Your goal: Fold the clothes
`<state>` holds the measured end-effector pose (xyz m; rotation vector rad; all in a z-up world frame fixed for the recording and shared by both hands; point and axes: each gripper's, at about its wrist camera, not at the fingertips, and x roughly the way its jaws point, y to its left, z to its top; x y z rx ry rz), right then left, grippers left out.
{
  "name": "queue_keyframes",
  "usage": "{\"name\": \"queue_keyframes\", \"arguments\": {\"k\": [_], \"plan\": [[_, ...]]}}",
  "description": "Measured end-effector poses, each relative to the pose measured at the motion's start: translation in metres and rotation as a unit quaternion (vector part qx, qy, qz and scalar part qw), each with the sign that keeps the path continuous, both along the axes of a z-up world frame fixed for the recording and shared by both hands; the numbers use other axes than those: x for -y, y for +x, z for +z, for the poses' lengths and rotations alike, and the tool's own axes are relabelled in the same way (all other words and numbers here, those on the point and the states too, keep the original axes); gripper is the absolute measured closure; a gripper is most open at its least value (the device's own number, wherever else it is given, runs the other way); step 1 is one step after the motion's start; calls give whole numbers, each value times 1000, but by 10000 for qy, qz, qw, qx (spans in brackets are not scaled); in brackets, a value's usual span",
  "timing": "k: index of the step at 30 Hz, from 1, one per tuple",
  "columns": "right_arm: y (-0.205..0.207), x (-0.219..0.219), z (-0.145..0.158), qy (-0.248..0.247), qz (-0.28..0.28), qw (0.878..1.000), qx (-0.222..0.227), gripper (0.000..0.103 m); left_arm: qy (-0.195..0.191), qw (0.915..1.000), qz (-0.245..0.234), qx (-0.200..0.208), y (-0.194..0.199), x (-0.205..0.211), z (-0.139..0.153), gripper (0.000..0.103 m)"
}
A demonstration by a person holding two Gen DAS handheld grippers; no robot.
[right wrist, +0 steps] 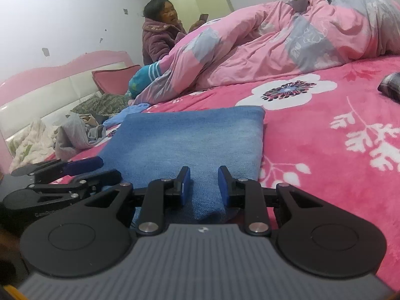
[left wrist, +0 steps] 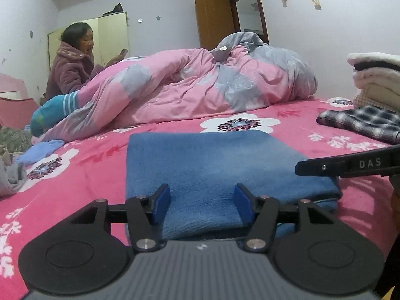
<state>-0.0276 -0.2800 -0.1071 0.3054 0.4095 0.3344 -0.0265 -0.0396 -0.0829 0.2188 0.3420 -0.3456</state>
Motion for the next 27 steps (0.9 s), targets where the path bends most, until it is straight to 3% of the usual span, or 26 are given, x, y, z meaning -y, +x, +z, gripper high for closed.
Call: {"name": "queue_keyframes", "arguments": {"k": [5, 9, 13, 17, 22, 25, 27], "plan": [[4, -2, 15, -86, -8, 9997, -217, 78, -69, 10000, 10, -10, 0, -3, 0, 44], [-7, -8, 36, -166, -11, 9998, 145, 77, -101, 9999, 17, -20, 2, -3, -1, 44], [-12, -21, 20, -504, 254, 9983, 131, 67, -92, 9999, -10, -40, 2, -3, -1, 44], [-18, -25, 4, -586, 190, 9974, 376, 66, 2, 10000, -55, -27, 0, -6, 10, 44], [-14, -25, 6, -607, 212, 9974, 336, 64, -380, 9992, -99, 118, 17, -18, 44, 44], [-16, -25, 4, -537, 174, 9978, 342, 64, -444, 9977, 202, -477, 55, -21, 38, 45], [-17, -25, 4, -520, 164, 9979, 353, 64, -573, 9908, 436, -1149, 83, -30, 17, 51]]}}
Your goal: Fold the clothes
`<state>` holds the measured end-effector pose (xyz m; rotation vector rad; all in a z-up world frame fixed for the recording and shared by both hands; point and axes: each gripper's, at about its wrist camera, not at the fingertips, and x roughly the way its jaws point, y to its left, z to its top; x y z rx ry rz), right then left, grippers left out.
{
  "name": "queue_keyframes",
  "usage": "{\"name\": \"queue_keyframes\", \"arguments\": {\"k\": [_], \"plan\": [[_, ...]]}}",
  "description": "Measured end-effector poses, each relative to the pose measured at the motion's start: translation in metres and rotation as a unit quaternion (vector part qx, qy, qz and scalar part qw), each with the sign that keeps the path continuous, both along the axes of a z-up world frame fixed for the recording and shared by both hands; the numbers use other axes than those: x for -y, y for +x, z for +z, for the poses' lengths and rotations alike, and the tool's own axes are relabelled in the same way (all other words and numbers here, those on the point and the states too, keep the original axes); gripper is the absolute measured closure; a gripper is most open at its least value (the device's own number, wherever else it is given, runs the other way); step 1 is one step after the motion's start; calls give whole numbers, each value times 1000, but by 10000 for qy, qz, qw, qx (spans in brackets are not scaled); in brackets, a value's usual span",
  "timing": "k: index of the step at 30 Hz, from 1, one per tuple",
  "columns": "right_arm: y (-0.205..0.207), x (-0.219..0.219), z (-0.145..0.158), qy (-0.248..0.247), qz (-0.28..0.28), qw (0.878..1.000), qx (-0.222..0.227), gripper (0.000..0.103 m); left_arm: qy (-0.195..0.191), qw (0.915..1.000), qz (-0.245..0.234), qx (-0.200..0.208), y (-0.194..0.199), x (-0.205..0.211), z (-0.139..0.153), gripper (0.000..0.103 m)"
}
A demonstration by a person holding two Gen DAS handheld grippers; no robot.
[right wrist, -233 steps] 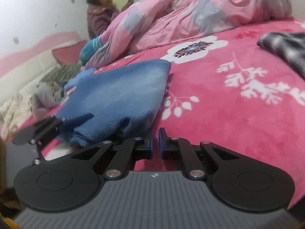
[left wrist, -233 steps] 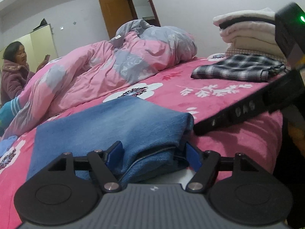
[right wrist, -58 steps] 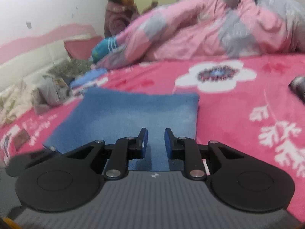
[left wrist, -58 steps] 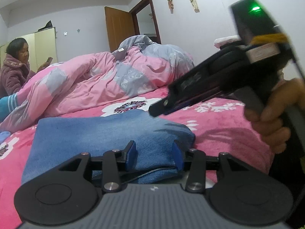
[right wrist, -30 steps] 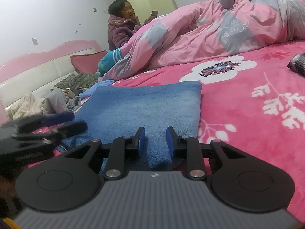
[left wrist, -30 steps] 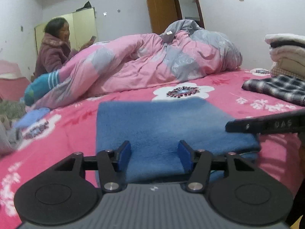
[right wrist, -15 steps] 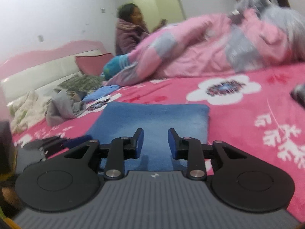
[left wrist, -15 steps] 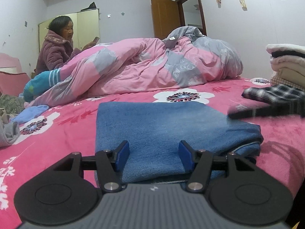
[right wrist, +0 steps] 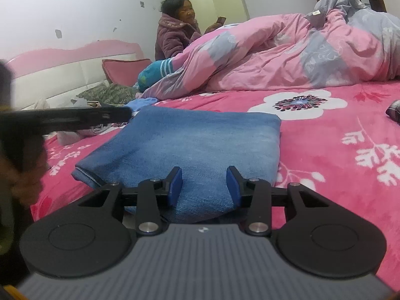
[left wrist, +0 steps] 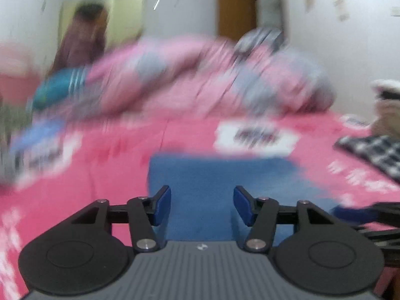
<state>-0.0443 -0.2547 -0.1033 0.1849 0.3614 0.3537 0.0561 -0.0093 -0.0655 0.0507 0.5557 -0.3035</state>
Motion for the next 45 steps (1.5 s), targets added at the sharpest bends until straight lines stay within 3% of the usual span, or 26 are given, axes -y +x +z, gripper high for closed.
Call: {"name": "queue_keyframes", "arguments": {"k": [2, 7, 10, 13, 16, 19, 21, 24, 28, 31, 35, 38, 43, 45], "plan": [[0, 1, 0, 37, 22, 10000, -4, 64, -423, 9990, 19, -157, 6, -14, -8, 51], [1, 4, -1, 102, 73, 9999, -8, 64, -187, 9997, 122, 53, -1, -20, 18, 55], [1, 5, 0, 150, 82, 9999, -29, 64, -382, 9990, 47, 243, 0, -23, 38, 56], [1, 4, 0, 150, 62, 9999, -30, 64, -404, 9988, -232, 158, 24, -15, 46, 57], [2, 4, 0, 139, 58, 9999, -54, 64, -392, 9975, -411, -432, 66, -9, 31, 62], [2, 3, 1, 124, 39, 9999, -64, 64, -602, 9943, -264, -841, 99, -22, 13, 70], [2, 2, 1, 107, 21, 9999, -61, 64, -963, 9903, -61, -1000, 109, -39, 10, 70], [1, 2, 0, 134, 13, 9999, -59, 64, -1178, 9873, 288, -1026, 106, -61, 15, 69], [1, 3, 0, 151, 21, 9999, -55, 64, -1196, 9893, 321, -766, 67, -74, 31, 68], [1, 5, -1, 197, 26, 9998, -48, 64, -1292, 9906, 55, -434, 21, -74, 45, 57], [2, 5, 0, 212, 26, 9997, -68, 64, -1049, 9942, -103, -217, -38, -63, 42, 57], [3, 5, 1, 197, 28, 9997, -108, 64, -898, 9956, -88, -235, -74, -65, 30, 57], [2, 3, 1, 216, -26, 9997, -118, 64, -223, 9982, 91, -555, -103, -68, 5, 58], [2, 3, 1, 224, -47, 9997, -115, 64, -348, 9975, 152, -595, -106, -73, 5, 58]]}}
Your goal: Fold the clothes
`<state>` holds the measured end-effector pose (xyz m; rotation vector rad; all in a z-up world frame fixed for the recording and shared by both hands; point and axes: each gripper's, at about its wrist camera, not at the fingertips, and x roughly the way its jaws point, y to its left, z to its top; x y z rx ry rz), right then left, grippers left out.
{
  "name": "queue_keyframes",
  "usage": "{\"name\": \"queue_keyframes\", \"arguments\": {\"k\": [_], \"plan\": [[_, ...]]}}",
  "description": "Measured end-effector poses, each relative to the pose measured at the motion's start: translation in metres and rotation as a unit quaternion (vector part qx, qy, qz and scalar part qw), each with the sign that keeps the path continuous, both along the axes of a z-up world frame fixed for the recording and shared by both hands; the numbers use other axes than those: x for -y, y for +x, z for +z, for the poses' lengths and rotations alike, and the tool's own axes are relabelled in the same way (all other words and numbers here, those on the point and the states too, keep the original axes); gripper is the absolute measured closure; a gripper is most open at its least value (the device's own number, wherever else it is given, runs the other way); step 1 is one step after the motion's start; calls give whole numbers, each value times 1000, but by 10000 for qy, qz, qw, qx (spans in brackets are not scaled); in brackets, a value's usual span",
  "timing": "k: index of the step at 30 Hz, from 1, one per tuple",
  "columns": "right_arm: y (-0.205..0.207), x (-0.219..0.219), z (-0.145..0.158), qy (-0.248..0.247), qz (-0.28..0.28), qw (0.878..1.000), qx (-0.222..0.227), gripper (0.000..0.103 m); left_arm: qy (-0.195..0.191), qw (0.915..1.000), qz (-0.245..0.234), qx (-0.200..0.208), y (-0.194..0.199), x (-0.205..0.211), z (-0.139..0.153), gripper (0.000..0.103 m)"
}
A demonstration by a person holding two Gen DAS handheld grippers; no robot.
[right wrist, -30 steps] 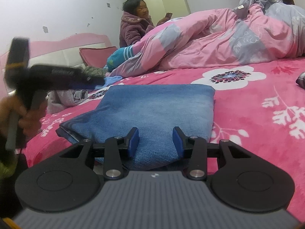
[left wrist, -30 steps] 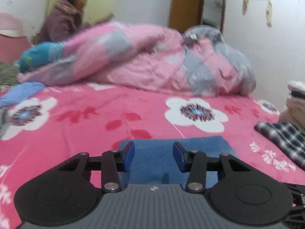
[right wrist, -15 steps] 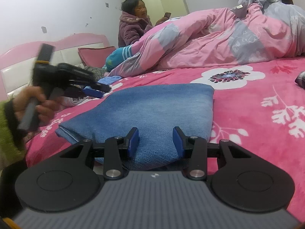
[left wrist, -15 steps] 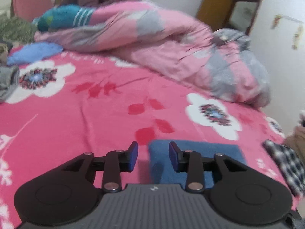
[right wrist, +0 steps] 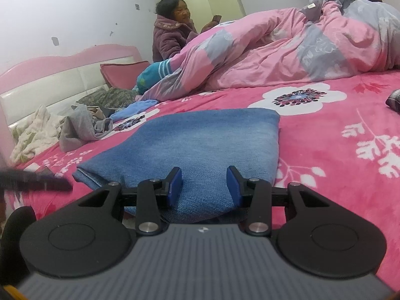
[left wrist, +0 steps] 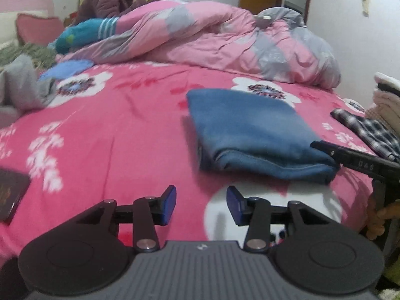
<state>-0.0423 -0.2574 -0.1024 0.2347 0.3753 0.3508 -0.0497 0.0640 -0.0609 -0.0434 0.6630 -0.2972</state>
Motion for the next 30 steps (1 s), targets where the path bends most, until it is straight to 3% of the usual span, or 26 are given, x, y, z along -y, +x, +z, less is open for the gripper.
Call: {"name": "queue_keyframes", "arguments": {"k": [5, 13, 16, 19, 23, 25, 30], "plan": [[0, -1, 1, -9, -10, 10000, -12, 64, -481, 9987, 66, 147, 5, -8, 10, 58], [0, 1, 1, 1, -9, 10000, -17, 64, -634, 9950, -176, 750, 23, 28, 33, 55], [1, 1, 1, -8, -5, 10000, -30, 64, -341, 9946, -305, 929, 31, 54, 28, 49], [1, 1, 2, -28, 1, 10000, -43, 64, 254, 9938, -480, 968, 35, 81, 11, 49], [1, 0, 2, -47, 2, 10000, -54, 64, 1103, 9841, -522, 1288, 26, 105, -11, 45], [0, 0, 2, -71, 0, 10000, -56, 64, 1177, 9829, -503, 1327, 23, 109, -12, 44], [0, 0, 2, -58, 1, 10000, -60, 64, 910, 9879, -467, 1168, 28, 99, -12, 39]]}}
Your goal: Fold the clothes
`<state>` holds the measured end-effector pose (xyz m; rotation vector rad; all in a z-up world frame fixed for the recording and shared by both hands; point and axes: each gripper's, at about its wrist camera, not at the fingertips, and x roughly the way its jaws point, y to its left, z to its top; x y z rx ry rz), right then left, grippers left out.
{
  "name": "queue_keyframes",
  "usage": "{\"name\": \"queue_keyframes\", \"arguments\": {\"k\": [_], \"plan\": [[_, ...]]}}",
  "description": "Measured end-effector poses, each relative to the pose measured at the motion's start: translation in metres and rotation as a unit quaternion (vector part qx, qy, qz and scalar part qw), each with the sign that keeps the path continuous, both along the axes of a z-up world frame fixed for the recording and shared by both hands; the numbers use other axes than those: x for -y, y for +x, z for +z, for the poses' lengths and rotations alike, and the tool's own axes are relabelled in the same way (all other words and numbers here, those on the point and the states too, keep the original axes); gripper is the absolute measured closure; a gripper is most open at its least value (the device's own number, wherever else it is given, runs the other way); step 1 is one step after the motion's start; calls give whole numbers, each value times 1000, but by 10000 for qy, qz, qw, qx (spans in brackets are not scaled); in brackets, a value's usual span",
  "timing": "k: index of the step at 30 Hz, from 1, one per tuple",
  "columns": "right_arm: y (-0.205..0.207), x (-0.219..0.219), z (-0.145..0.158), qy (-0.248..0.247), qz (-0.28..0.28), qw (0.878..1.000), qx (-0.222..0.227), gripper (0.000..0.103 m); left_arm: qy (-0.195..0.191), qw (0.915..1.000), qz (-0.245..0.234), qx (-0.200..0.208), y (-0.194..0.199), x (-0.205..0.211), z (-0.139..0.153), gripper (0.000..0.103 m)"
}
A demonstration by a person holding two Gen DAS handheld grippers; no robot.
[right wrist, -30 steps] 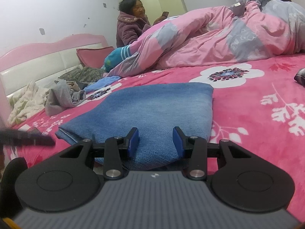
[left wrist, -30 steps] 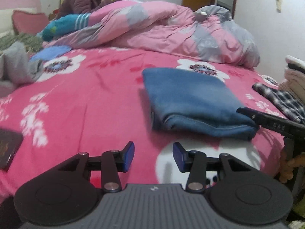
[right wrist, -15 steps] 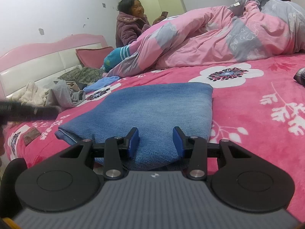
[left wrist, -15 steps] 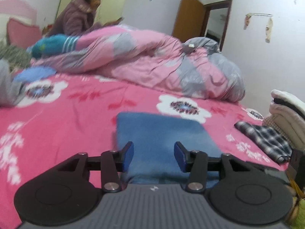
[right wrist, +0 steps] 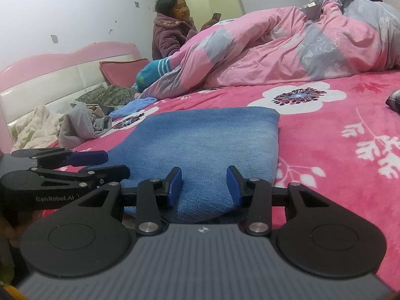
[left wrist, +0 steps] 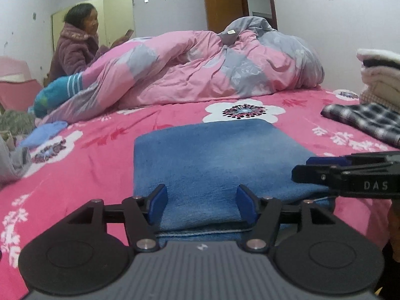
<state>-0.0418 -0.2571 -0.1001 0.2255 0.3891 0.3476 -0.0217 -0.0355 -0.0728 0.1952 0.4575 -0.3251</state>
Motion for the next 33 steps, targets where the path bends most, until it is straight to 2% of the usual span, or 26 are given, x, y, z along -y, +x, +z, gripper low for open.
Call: {"name": "queue_keyframes", "arguments": {"k": [33], "plan": [[0, -3, 1, -46, -17, 10000, -29, 63, -158, 9998, 14, -105, 1, -5, 0, 35]]}}
